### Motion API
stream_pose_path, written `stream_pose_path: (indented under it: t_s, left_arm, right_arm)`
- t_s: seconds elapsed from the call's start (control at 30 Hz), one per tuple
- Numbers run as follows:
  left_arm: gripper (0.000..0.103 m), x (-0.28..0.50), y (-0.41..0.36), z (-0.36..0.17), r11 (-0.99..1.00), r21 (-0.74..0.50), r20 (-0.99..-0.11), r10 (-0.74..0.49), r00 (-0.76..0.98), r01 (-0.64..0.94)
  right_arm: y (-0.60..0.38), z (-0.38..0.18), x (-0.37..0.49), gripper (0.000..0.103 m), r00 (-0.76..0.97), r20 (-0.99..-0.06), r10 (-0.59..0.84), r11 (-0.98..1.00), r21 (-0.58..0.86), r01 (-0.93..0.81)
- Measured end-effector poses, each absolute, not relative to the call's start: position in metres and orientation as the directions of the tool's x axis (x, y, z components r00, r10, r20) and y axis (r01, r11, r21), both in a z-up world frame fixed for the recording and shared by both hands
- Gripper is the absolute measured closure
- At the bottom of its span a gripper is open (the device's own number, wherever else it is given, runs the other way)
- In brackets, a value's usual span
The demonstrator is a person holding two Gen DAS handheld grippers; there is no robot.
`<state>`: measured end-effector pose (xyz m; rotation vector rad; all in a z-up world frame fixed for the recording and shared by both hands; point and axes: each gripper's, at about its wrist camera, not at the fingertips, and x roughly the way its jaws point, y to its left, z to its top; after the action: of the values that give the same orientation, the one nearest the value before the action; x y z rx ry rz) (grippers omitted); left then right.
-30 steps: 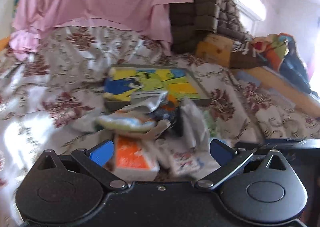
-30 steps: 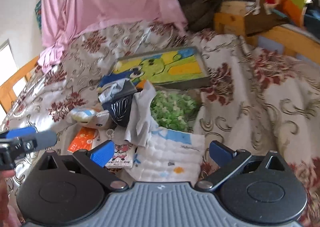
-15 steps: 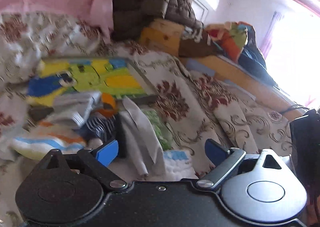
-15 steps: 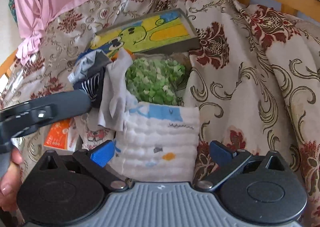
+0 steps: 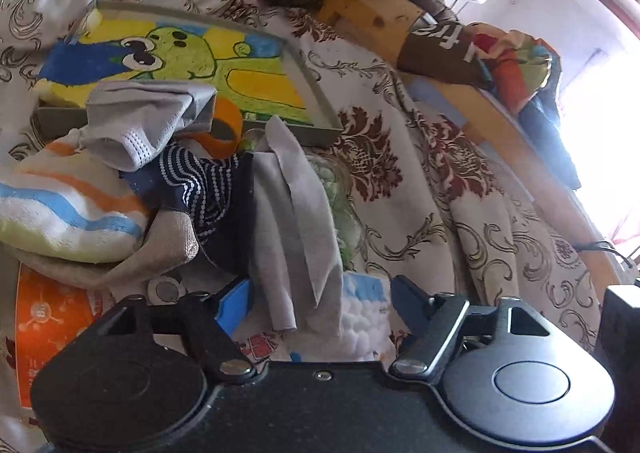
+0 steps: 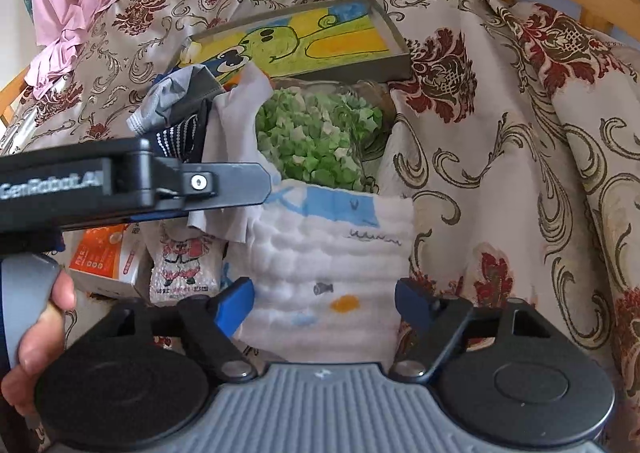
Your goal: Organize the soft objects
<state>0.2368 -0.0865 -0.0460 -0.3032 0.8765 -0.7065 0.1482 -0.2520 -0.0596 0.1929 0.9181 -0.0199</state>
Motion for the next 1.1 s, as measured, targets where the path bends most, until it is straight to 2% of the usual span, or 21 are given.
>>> stream_pose_path:
  t_s: [0.13, 0.27, 0.33, 0.37, 0.43, 0.47, 0.53, 0.77, 0.83, 0.93, 1.1]
  left_arm:
    - [0.052, 0.239, -0.089, -0.051, 0.752, -0.510, -0.616, -0.658, 0.432, 0.417]
    - [0.065, 0.241, -0.086, -0.053, 0.768, -0.510, -0.624, -0.641, 0.447, 0.388]
    - [0.071, 0.243, -0.083, -0.054, 0.773, -0.518, -0.627, -0.635, 0.452, 0.368]
    - [0.074, 0.243, -0.082, -0.054, 0.775, -0.519, -0.628, -0.632, 0.454, 0.360]
    - [0.088, 0.242, -0.080, -0.054, 0.774, -0.524, -0.624, -0.633, 0.458, 0.355]
    - [0.090, 0.241, -0.079, -0.053, 0.774, -0.524, -0.622, -0.632, 0.462, 0.355]
    - [0.093, 0.238, -0.078, -0.050, 0.776, -0.519, -0.616, -0.630, 0.472, 0.359]
    - [0.099, 0.219, -0.075, -0.036, 0.775, -0.498, -0.599, -0.632, 0.492, 0.389]
    - [0.099, 0.211, -0.074, -0.034, 0.781, -0.485, -0.600, -0.625, 0.500, 0.394]
    - [0.100, 0.199, -0.068, -0.029, 0.797, -0.465, -0.607, -0.604, 0.516, 0.385]
    - [0.100, 0.176, -0.052, -0.023, 0.837, -0.439, -0.636, -0.547, 0.545, 0.328]
  right_arm:
    - [-0.252, -0.062, 0.151, 0.022, 0.614, -0.786, 0.071, 0.981, 0.165, 0.098]
    - [-0.252, -0.064, 0.154, 0.026, 0.616, -0.784, 0.079, 0.980, 0.175, 0.097]
    - [-0.251, -0.065, 0.154, 0.037, 0.616, -0.782, 0.092, 0.979, 0.184, 0.088]
    - [-0.251, -0.065, 0.154, 0.039, 0.619, -0.779, 0.101, 0.979, 0.190, 0.079]
    - [-0.249, -0.064, 0.153, 0.044, 0.624, -0.775, 0.102, 0.980, 0.184, 0.068]
    - [-0.248, -0.063, 0.153, 0.045, 0.625, -0.773, 0.105, 0.981, 0.186, 0.064]
    - [-0.249, -0.063, 0.152, 0.055, 0.629, -0.768, 0.118, 0.978, 0.200, 0.060]
    - [-0.256, -0.061, 0.149, 0.074, 0.643, -0.756, 0.123, 0.972, 0.222, 0.075]
    - [-0.257, -0.058, 0.147, 0.085, 0.656, -0.745, 0.119, 0.972, 0.223, 0.077]
    - [-0.258, -0.053, 0.141, 0.090, 0.681, -0.723, 0.116, 0.972, 0.223, 0.072]
    - [-0.261, -0.040, 0.130, 0.091, 0.740, -0.665, 0.095, 0.974, 0.217, 0.070]
